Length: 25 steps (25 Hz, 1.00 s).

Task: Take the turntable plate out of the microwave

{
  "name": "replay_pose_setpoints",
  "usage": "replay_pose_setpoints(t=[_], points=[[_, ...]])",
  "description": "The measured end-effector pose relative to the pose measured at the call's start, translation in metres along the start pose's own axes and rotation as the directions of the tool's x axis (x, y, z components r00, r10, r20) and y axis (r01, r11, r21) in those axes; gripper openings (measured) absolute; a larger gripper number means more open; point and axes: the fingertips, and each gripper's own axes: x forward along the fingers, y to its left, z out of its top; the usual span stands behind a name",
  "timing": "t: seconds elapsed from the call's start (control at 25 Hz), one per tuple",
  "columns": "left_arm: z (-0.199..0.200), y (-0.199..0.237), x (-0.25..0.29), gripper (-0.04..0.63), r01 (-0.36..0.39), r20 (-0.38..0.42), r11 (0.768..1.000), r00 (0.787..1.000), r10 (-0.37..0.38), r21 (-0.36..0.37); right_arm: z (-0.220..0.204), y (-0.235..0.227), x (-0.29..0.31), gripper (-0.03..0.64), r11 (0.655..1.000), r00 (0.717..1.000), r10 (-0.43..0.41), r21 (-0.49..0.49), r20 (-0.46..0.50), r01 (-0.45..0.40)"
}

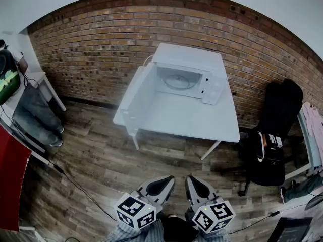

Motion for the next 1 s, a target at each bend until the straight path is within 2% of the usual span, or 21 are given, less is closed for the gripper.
replay_pose_setpoints(t=[0.6,1.0], points=[[-0.008,-0.003,0.004,0.009,-0.007,-0.006,1.000,1.000,0.007,-0.015,-0.007,-0.010,-0.006,0.018,0.999,1.000,-0.013,0.035,-0.011,0.013],[-0.008,-0.012,0.013,0.009,-0.023,0.001,0.999,1.000,0.023,-0.023,0.004,-0.024,-0.015,0.018,1.000,1.000,-0.012,0.028,-0.002,0.012]])
